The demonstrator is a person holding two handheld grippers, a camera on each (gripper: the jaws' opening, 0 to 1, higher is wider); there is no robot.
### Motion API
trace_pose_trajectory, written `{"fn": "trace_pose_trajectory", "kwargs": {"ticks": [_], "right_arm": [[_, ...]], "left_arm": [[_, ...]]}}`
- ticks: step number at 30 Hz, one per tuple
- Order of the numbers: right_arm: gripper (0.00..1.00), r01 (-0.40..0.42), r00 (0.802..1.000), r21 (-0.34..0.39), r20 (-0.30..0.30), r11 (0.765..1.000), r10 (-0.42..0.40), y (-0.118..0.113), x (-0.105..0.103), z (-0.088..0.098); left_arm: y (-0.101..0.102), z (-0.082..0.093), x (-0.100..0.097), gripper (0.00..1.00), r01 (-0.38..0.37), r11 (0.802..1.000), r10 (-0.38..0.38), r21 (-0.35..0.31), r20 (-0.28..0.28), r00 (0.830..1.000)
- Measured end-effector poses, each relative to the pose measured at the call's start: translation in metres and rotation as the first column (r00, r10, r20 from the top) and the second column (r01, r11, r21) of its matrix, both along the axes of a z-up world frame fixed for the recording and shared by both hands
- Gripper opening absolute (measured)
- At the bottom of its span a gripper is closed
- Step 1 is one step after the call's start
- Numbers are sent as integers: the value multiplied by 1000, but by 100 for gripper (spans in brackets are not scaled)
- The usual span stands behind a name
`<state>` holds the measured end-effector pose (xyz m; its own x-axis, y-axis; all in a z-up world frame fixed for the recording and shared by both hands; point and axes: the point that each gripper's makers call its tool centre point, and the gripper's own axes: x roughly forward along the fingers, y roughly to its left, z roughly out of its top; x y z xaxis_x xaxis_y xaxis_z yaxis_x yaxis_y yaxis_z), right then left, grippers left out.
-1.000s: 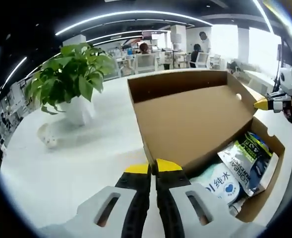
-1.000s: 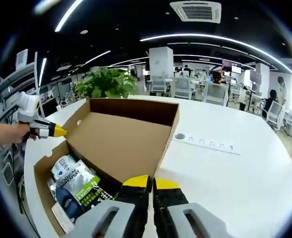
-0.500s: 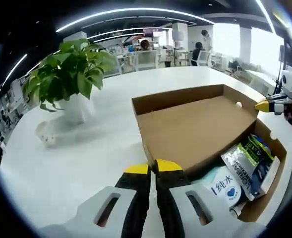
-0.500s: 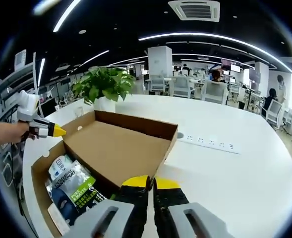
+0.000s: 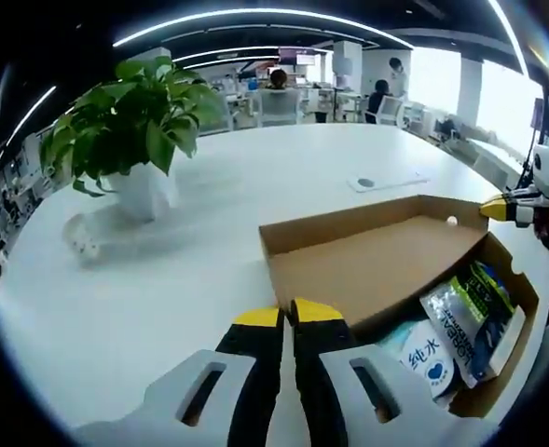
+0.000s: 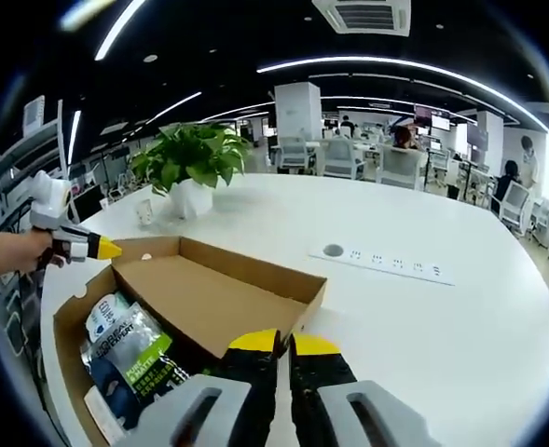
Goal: Operate the shoe box by opening the lid, removing the specified soft item, and placing it in the target area until the item is outside and the box remains undamaged.
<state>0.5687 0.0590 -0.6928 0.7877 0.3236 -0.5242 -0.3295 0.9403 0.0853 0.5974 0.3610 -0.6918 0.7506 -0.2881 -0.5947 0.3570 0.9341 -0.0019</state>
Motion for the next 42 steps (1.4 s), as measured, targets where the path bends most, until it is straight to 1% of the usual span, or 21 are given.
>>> {"fn": "trace_pose_trajectory", "kwargs": {"ticks": [8,13,16,19,22,25,27,30,32,37,42], "right_arm": [[0,5,1000,13,-2,1000,-5,0,0,1],[0,-12,1000,17,7,1000,12,-1,-3,4],[1,-19,1000,26,7,999,19,-2,-5,5],[5,-21,1000,28,9,999,21,-5,-11,6],[10,-53,998,53,22,997,51,-3,-20,12],[16,-67,998,58,27,996,65,-4,-27,15],[19,-80,997,68,29,994,78,-4,-34,17],[24,-94,995,65,36,993,91,-5,-42,20],[26,-106,994,71,34,992,103,-4,-50,21],[37,-153,988,72,40,986,150,0,-71,24],[44,-185,982,54,44,981,183,1,-91,25]], "left_arm": [[1,-1,-1,3,-20,998,19,-63,-19,1000],[0,1,-5,4,-2,998,2,-68,-12,1000],[-3,3,-10,8,11,997,-11,-78,-10,1000],[-5,7,-16,11,25,998,-25,-54,4,1000],[-7,13,-21,15,42,998,-41,-46,22,999],[-9,18,-28,16,49,998,-48,-37,30,998],[-10,22,-34,17,51,998,-49,-42,38,998],[-12,26,-42,19,55,998,-53,-40,46,998],[-13,28,-48,21,50,998,-49,-41,48,998],[-16,32,-65,23,53,998,-50,-46,56,997],[-23,32,-84,26,64,997,-61,-50,42,997]]}}
